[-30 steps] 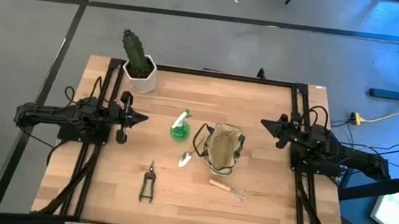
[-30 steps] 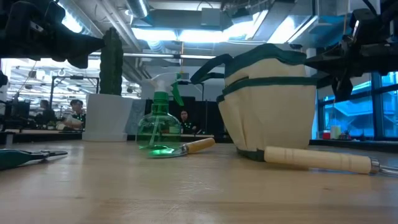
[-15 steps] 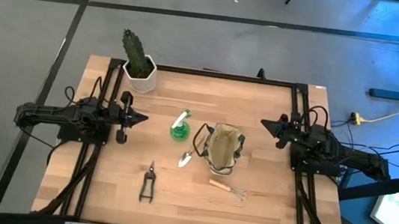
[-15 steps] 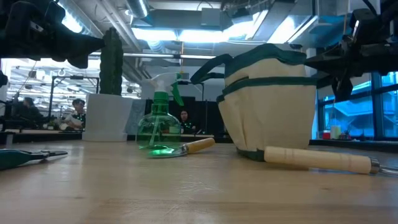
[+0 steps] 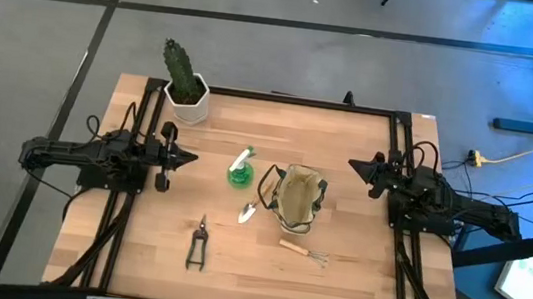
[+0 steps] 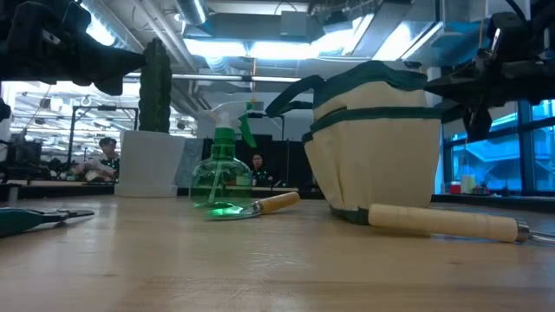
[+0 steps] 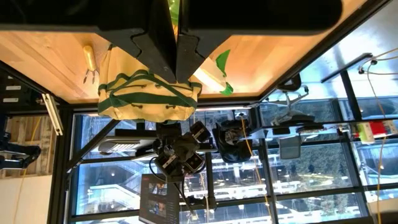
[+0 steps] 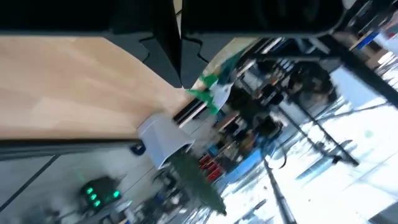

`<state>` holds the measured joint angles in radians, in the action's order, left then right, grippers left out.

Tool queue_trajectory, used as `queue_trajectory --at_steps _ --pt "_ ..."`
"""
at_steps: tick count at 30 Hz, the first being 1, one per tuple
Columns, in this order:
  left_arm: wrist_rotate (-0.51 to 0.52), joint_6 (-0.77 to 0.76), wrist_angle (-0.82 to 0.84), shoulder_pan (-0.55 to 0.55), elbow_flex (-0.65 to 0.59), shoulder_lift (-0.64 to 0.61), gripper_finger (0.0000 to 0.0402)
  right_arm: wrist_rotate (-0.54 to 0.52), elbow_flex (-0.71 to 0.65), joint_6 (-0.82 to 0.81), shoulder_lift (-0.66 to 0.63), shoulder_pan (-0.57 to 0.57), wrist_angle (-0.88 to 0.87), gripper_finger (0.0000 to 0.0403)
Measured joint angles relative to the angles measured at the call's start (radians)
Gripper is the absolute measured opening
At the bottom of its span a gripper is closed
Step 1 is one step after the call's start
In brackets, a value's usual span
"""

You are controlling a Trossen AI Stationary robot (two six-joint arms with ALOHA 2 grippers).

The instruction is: Pick & Place Garden tools in Gardening bag

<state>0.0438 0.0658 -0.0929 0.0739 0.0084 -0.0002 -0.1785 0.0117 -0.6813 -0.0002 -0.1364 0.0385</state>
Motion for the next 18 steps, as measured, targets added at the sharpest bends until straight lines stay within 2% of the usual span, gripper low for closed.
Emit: queue_trajectory --at_steps 3,8,12,18 --pt "0.0 0.0 0.0 0.0 0.0 0.0 0.0004 -0.052 0.0 -0.075 0.0 0.0 0.031 0.0" --pt "0.008 -0.017 -0.006 0.0 0.0 0.0 0.0004 -0.078 0.0 -0.246 0.0 0.0 0.155 0.0" --pt "0.133 0.002 -0.077 0.003 0.0 0.0 0.0004 -0.172 0.0 -0.254 0.0 0.0 0.28 0.0" --pt "0.23 -0.071 -0.31 0.003 0.0 0.0 0.0004 -0.302 0.0 -0.254 0.0 0.0 0.473 0.0"
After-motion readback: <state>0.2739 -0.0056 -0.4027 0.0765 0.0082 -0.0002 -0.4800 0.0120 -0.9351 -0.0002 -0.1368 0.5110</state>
